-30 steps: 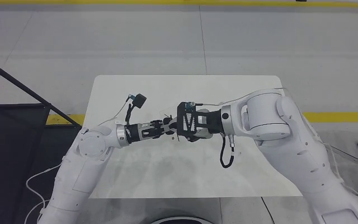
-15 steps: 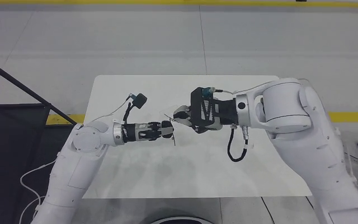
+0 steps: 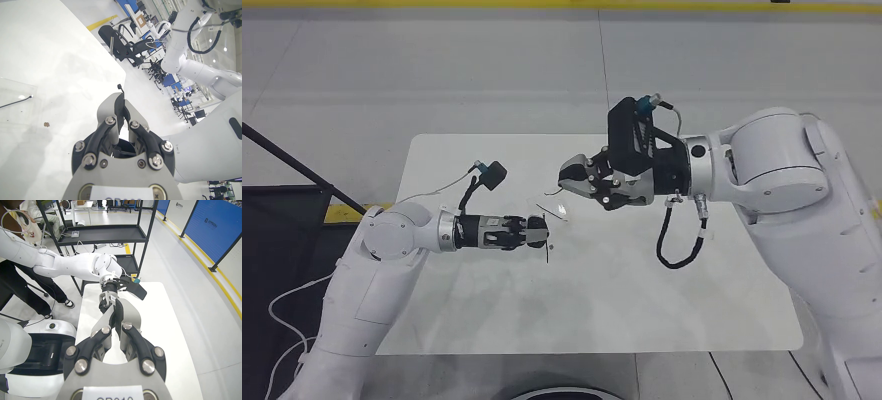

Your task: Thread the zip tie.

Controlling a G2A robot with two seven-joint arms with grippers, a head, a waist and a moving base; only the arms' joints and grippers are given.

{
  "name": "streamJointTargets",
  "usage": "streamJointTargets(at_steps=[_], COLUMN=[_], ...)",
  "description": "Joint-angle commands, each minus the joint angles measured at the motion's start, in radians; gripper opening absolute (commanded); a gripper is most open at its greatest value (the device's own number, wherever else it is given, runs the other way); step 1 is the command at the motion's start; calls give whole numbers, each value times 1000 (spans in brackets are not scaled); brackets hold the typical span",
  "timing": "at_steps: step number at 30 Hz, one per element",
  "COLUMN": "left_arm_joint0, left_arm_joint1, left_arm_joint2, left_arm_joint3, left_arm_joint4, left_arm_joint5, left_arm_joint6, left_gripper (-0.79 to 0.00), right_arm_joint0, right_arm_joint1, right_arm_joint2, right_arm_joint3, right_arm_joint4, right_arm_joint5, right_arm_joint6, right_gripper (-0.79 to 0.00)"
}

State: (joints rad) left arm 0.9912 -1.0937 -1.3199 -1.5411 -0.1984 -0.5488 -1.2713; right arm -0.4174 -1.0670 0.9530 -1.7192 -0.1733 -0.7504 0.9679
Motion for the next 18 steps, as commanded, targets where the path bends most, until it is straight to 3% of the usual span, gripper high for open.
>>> streamJointTargets(at_steps=[1, 11, 18], left_arm_joint0=[0, -1, -4], left_arm_joint1=[0, 7, 12], left_arm_joint2=[0, 3, 8], left_arm_joint3=[0, -19, -22], left_arm_joint4=[0, 14, 15], left_arm_joint5=[0, 28, 27], left_arm_joint6=[0, 38, 40], left_gripper=[-785, -785, -785], right_arm_joint0=[0, -23, 6], right_arm_joint1=[0, 1, 2], right_arm_joint2=[0, -53, -91], right_arm_joint3=[0, 11, 23], right_arm_joint4=[0, 37, -3], right_arm_joint5=[0, -78, -66], right_arm_joint6=[0, 24, 31], right_gripper=[-785, -785, -785])
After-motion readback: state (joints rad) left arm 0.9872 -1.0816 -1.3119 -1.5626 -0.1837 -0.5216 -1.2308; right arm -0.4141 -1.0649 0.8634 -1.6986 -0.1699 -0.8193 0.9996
